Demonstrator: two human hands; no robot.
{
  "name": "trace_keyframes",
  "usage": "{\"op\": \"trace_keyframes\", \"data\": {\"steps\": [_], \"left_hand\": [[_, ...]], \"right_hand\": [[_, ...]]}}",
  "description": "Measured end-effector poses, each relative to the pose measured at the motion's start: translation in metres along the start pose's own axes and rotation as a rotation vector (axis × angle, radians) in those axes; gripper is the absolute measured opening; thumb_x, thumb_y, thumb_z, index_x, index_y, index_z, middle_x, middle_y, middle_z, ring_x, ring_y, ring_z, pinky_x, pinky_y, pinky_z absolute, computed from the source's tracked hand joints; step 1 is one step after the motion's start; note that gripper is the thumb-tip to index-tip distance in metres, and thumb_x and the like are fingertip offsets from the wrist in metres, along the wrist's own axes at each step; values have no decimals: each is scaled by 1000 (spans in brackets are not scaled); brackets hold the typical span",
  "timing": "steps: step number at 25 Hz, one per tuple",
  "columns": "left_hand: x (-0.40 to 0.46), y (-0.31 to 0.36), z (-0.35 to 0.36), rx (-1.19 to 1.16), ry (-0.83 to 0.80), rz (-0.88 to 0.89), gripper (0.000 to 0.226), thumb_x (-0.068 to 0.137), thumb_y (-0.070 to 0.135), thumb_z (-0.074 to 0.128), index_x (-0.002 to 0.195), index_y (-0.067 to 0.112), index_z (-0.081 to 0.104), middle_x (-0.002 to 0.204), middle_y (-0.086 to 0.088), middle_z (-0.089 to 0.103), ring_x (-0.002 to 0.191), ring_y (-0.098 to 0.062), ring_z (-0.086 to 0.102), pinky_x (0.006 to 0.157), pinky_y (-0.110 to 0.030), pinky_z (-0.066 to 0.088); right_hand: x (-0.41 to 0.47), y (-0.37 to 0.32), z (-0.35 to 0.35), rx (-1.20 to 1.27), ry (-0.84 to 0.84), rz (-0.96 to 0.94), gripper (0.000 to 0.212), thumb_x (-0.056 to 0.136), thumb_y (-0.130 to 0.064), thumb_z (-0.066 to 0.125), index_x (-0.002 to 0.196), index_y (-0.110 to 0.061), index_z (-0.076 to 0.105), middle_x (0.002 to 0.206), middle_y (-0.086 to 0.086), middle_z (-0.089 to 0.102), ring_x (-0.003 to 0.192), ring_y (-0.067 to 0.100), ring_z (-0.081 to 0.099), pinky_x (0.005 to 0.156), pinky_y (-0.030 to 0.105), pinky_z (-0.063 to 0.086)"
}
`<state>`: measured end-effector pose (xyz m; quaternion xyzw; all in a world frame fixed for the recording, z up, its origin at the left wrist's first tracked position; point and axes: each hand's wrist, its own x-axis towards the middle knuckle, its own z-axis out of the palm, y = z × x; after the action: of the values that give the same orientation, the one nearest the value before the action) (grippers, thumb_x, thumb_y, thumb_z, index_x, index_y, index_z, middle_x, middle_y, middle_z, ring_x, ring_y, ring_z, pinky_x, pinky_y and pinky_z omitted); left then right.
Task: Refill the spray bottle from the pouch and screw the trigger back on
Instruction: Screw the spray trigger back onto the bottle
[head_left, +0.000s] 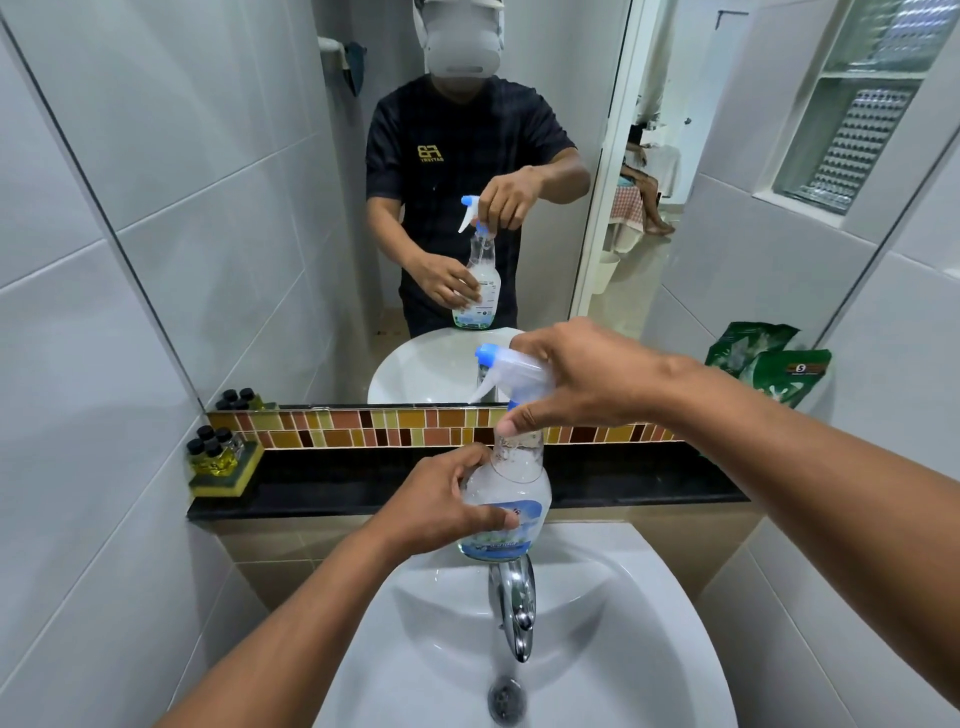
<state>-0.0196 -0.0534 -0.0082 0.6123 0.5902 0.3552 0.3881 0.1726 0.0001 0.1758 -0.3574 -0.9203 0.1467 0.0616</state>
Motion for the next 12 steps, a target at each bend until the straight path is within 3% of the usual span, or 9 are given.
{"op": "trace_keyframes", "data": {"steps": [4,6,9,12], "left_hand": [[0,2,0,-1,9,0,58,71,30,99,123,24,76,117,4,85,108,-16,82,102,-47,65],[0,2,1,9,5,-9,57,71,28,99,122,23,76,117,3,85,109,-18,82,102,-47,65],[0,-2,3,-11,6,-18,58,70,28,99,123,24,76,117,3,86,109,-20,83,103,-49,65],[1,-2,3,1,-4,-22,61,70,31,99,126,24,75,119,4,85,110,-16,82,103,-47,65]], "right_hand": [[-1,1,-1,44,-4,-25,47,75,-46,87,102,-22,56,90,-8,61,78,11,58,62,28,43],[-1,2,-1,1,39,-39,50,74,-51,86,100,-19,57,87,-5,61,74,13,57,59,30,42],[-2,5,2,29,-41,-44,45,78,-43,86,105,-27,54,91,-12,58,77,3,55,62,26,42],[-1,7,2,30,-3,-60,43,80,-46,84,105,-24,56,88,-11,58,74,7,55,60,26,41]]}}
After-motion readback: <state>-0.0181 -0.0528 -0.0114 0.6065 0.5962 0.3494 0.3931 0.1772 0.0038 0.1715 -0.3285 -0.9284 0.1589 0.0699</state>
